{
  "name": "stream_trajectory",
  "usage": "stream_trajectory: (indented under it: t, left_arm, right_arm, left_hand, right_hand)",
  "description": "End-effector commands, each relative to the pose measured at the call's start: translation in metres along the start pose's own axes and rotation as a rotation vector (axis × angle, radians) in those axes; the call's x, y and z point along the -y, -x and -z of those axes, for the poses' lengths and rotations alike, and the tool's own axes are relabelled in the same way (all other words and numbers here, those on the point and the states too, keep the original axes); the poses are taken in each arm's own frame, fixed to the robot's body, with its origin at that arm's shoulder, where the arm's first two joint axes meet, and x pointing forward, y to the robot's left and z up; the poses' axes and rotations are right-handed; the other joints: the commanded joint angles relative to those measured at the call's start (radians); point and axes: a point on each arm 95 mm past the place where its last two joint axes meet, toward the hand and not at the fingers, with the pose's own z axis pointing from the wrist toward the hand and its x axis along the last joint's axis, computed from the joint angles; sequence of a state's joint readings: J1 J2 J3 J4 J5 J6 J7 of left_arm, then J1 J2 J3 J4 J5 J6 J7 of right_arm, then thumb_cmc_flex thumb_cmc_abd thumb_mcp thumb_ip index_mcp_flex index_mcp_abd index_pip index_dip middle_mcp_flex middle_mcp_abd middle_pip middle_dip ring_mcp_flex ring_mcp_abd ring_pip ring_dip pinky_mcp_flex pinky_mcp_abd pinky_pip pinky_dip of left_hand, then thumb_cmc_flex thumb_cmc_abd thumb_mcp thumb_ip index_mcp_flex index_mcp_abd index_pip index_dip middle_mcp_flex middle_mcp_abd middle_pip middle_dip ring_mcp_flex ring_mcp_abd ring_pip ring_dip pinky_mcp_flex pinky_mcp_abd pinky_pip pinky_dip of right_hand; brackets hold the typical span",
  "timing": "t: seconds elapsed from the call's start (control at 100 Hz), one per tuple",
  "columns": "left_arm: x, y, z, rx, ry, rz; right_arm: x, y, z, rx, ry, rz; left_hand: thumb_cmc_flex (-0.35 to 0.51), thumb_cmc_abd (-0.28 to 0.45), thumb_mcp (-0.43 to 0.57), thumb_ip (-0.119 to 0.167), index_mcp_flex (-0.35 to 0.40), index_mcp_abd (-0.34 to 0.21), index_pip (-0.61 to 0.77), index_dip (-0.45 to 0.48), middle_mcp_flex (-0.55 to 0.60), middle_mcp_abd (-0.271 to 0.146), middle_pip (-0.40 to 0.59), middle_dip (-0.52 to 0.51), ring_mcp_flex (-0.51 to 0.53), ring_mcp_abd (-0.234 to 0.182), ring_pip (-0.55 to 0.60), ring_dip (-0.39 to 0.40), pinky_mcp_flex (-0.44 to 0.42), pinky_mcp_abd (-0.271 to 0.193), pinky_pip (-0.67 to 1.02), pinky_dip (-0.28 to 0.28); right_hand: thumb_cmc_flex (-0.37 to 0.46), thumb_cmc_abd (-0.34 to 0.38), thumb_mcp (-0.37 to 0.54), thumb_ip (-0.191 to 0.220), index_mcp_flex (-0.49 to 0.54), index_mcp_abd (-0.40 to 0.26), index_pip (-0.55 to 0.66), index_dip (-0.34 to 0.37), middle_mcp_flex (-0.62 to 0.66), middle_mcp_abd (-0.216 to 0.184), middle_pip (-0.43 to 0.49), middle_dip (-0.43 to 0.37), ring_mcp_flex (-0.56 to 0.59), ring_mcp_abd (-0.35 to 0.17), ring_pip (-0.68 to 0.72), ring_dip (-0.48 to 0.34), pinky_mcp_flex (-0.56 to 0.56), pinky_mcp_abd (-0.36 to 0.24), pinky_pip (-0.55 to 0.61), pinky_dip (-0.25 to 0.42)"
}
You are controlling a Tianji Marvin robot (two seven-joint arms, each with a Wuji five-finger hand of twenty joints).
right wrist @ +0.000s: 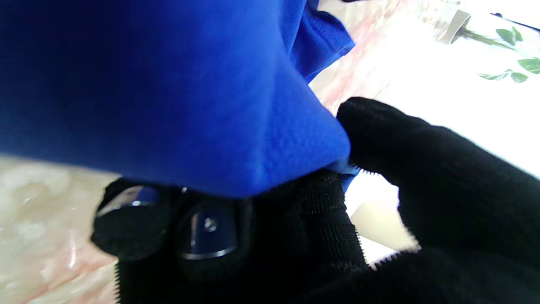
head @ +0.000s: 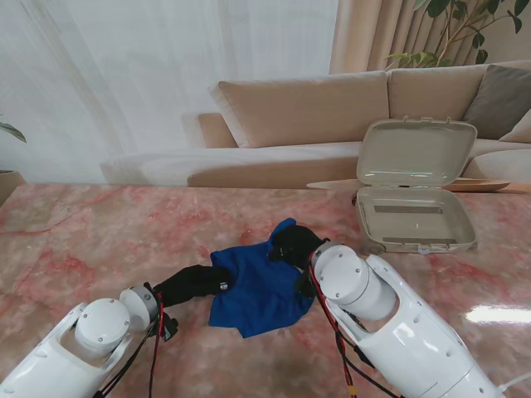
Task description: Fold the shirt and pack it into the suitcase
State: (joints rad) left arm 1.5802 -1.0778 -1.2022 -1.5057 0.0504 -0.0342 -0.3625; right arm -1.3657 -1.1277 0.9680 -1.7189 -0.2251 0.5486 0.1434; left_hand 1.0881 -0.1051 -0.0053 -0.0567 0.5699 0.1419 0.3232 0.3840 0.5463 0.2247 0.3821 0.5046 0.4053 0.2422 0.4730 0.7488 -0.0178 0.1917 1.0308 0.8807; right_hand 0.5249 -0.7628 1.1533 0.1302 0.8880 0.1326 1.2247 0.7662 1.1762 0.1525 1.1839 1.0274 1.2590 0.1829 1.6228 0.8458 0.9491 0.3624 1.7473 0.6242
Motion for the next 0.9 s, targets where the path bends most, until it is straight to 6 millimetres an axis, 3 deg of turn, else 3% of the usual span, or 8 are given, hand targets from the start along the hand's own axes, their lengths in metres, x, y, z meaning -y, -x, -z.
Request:
stream_trajectory:
  t: [0.0, 0.33, 0.89]
  left_arm:
    - [-0.014, 0.019, 0.002, 0.054, 0.028, 0.024]
    - [-0.014, 0.019, 0.003, 0.058, 0.023, 0.023]
    - [-0.014, 0.02, 0.005, 0.065, 0.011, 0.023]
  right_arm:
    - [0.011, -0.01, 0.0, -0.03, -0.034, -0.013]
    - [0.037, -0.022, -0.01, -0.08, -0.079, 0.023]
    - [0.074, -0.016, -0.03, -0.066, -0.187, 0.032]
  left_hand:
    - [0.041, 0.024, -0.027, -0.001, 0.0, -0.016, -0.002, 0.008, -0.002, -0.007, -0.01, -0.003, -0.018, 0.101, -0.053, -0.036, 0.004, 0.17, -0.085, -0.016]
    - [0.041, 0.024, -0.027, -0.001, 0.0, -0.015, -0.001, 0.008, -0.002, -0.007, -0.009, -0.003, -0.018, 0.101, -0.053, -0.036, 0.003, 0.171, -0.085, -0.016]
    - [0.042, 0.024, -0.027, -0.001, 0.001, -0.015, -0.001, 0.008, -0.002, -0.008, -0.01, -0.004, -0.017, 0.102, -0.054, -0.037, 0.009, 0.174, -0.09, -0.02]
  right_hand:
    - [0.014, -0.02, 0.067, 0.073, 0.045, -0.029, 0.043, 0.01, 0.038, 0.074, 0.003, -0.007, 0.054, -0.186, 0.099, 0.03, 0.029, -0.012, 0.118, -0.024]
    - [0.014, -0.013, 0.065, 0.058, 0.042, -0.031, 0.037, 0.009, 0.033, 0.074, -0.002, -0.008, 0.053, -0.178, 0.092, 0.029, 0.013, -0.009, 0.115, -0.029]
    - [0.023, 0.01, 0.03, 0.027, 0.022, -0.042, 0.022, -0.002, 0.003, 0.072, -0.025, -0.014, 0.052, -0.134, 0.019, -0.01, -0.06, 0.007, 0.069, -0.03]
